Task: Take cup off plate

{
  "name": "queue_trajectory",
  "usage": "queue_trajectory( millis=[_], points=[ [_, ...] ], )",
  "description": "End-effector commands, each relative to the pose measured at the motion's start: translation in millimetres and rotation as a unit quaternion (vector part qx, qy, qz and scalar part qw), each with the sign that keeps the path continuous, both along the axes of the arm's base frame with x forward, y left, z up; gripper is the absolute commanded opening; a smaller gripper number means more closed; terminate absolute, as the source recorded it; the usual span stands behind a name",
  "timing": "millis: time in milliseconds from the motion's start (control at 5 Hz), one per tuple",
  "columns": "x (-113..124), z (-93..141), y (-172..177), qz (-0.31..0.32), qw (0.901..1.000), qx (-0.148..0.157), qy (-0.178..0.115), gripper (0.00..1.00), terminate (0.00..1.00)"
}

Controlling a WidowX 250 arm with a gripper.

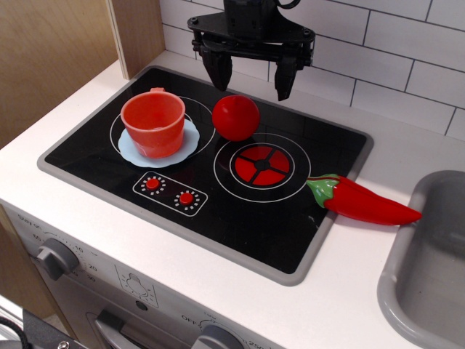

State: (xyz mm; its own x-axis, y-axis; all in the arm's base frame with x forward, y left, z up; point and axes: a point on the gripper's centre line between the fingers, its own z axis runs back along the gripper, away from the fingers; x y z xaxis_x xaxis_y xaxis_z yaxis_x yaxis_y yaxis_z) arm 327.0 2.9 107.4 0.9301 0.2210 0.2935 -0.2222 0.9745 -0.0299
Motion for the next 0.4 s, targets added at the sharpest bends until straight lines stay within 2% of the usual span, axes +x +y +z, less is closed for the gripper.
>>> queue_trajectory(
  millis=[0,200],
  points=[
    [0,0,0,0.0,1.0,0.0,0.0,1.0,0.0],
    [0,12,17,0.008,0.9998,0.007,-0.016,1.0,0.0]
  ],
)
